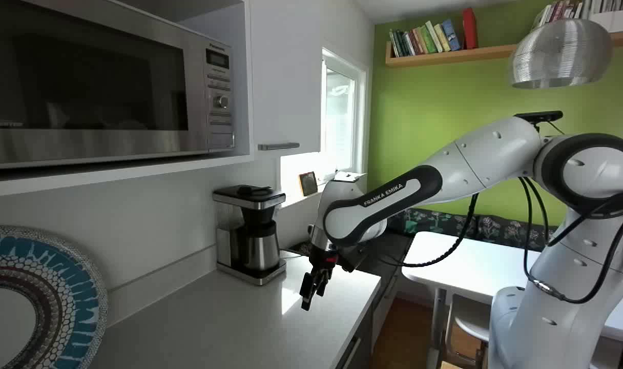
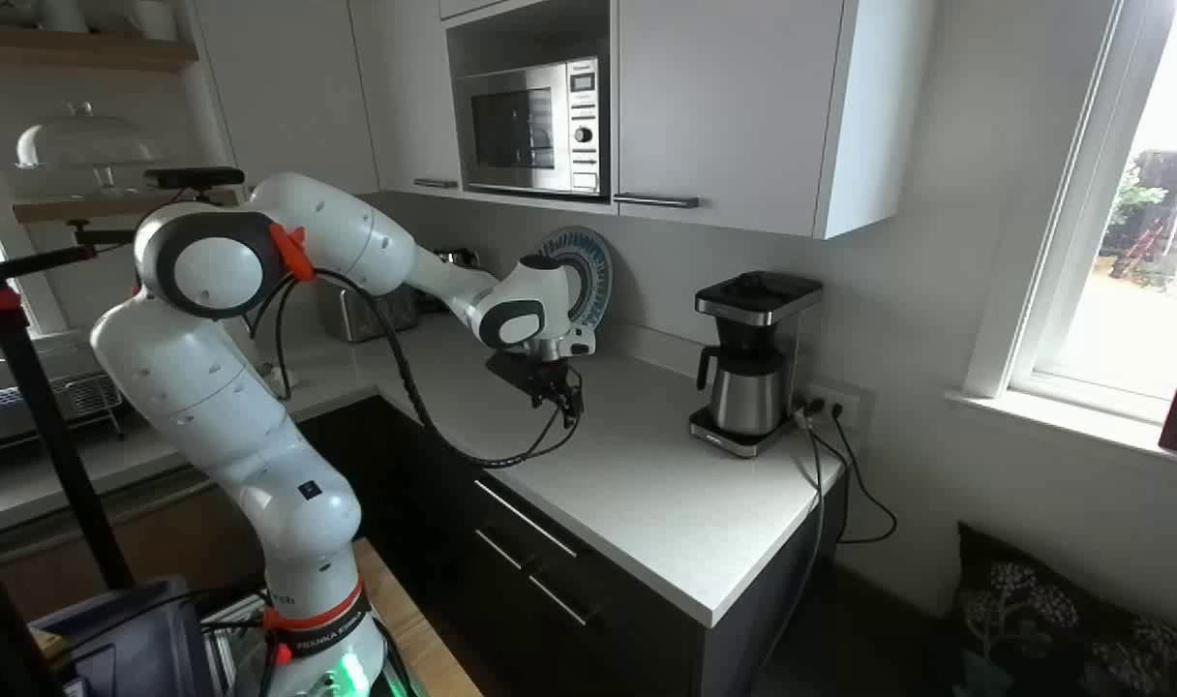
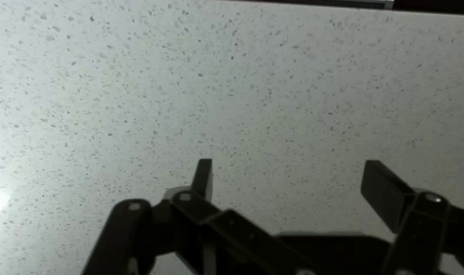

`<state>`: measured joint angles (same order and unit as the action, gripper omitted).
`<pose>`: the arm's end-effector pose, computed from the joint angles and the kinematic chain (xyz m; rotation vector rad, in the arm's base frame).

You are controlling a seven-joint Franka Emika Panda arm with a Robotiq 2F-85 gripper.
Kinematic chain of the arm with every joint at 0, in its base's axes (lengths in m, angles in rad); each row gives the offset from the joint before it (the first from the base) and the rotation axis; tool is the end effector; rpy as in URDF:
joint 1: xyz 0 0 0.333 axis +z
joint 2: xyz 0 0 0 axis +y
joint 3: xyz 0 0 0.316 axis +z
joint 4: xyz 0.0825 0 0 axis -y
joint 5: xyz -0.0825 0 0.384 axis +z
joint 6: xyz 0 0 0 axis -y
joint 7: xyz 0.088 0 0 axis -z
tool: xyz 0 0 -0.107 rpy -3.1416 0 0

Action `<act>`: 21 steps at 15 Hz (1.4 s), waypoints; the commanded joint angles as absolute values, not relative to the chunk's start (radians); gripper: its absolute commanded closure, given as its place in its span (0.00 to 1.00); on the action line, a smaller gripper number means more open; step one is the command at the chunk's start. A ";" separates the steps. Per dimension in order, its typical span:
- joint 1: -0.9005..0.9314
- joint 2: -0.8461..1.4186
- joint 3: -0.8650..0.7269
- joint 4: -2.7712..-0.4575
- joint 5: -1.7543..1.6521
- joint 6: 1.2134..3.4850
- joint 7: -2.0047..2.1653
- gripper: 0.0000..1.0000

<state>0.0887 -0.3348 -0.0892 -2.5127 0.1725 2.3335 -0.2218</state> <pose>0.4403 0.0024 0.4149 -2.9809 -0.1703 -0.2535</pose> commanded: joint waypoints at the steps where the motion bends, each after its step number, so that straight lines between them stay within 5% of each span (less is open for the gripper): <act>1: 0.077 -0.335 -0.077 -2.511 0.177 2.330 -0.225 0.00; 7: -0.020 -0.375 -0.040 -2.374 0.034 2.260 -0.011 0.00; 17: -0.143 -0.382 0.053 -1.994 -0.125 1.776 0.531 0.00; 21: -0.160 -0.424 0.071 -1.972 -0.158 1.908 0.690 0.00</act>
<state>-0.1350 -0.4040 0.0438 -1.9874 -0.1114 1.8465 0.5872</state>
